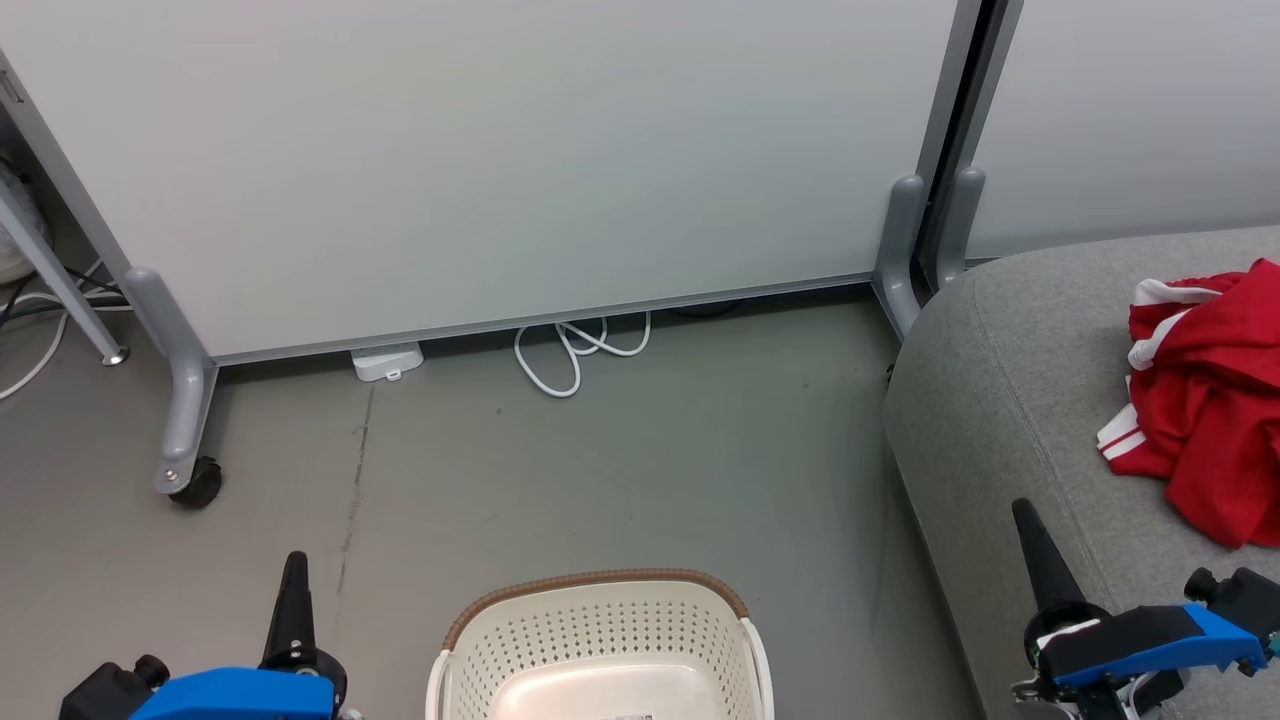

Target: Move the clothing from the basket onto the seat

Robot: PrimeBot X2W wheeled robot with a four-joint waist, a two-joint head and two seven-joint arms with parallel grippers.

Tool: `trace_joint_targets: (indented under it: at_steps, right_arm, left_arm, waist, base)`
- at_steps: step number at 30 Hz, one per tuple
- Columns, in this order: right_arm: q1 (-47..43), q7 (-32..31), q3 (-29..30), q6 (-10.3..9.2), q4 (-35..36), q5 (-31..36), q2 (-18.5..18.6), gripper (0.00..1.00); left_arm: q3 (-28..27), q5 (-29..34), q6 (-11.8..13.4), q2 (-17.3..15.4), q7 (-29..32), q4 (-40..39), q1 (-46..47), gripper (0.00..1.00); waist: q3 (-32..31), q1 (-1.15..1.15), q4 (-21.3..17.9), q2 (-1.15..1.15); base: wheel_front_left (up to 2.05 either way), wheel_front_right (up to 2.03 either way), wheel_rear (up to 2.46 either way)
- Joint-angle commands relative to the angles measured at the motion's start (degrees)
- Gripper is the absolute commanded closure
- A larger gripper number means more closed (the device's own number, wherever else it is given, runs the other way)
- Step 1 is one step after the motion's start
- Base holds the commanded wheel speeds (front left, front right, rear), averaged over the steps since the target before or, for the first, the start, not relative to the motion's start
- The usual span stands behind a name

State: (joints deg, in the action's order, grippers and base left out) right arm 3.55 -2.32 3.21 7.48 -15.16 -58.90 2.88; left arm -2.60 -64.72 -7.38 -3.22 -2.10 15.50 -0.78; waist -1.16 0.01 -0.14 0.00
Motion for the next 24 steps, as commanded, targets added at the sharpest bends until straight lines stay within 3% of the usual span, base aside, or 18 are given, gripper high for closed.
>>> trace_joint_targets:
  at_steps: [1,24]
  right_arm:
    - [1.58,-0.19,0.27,0.02,0.79,-1.75,0.04,1.0]
    - [2.24,-1.99,1.63,0.02,1.01,-15.25,0.02,1.0]
  left_arm:
    - [-0.25,-1.41,-0.1,-0.3,0.39,-0.74,1.96,1.0]
    - [-1.71,-12.77,-0.13,-0.23,3.78,-1.12,4.2,1.0]
  waist:
    - [0.03,-0.01,0.0,0.0]
    - [0.5,-0.01,0.05,0.0]
  base:
    - [0.0,0.0,0.0]
    - [0.0,0.0,0.0]
